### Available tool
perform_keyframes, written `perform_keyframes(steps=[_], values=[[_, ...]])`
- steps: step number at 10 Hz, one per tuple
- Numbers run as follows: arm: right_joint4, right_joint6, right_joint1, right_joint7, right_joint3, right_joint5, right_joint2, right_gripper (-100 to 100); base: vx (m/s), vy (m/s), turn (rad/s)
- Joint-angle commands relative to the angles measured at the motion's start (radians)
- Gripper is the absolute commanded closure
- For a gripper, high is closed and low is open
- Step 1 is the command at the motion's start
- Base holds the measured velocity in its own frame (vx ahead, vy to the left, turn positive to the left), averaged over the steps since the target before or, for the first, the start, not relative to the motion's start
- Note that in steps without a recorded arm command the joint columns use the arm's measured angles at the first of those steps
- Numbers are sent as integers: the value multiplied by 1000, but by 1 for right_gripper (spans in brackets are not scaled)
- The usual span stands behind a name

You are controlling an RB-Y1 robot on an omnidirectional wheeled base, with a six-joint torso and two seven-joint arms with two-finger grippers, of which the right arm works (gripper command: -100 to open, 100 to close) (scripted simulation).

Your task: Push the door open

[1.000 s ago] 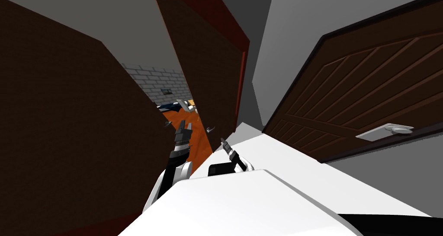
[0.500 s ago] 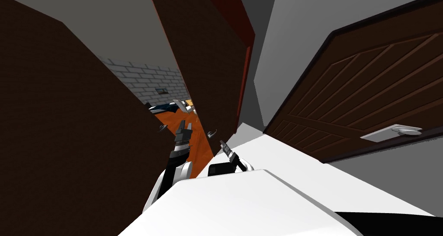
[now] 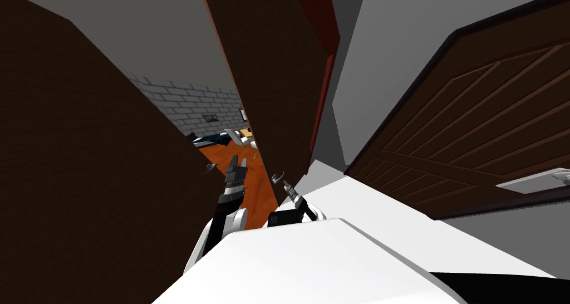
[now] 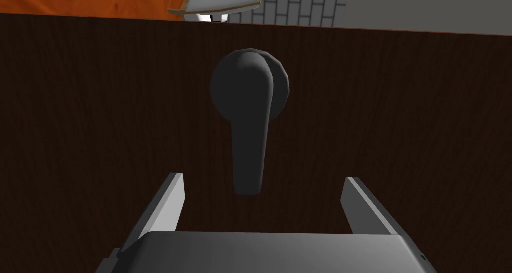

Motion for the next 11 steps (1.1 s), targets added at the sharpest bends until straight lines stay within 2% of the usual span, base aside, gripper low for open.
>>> perform_keyframes(steps=[1,3,4,5,10,11], values=[[13,-2,-4,4,-6,-1,8,-100,165,122,39],[24,-2,-8,8,-13,-1,17,-100,185,150,43],[20,-3,-6,6,-11,-1,14,-100,86,71,-2],[20,-3,-6,6,-11,-1,14,100,-12,-9,-3],[20,-3,-6,6,-11,-1,14,100,-8,-8,8],[27,1,-14,14,-32,-6,18,100,68,72,-29]])
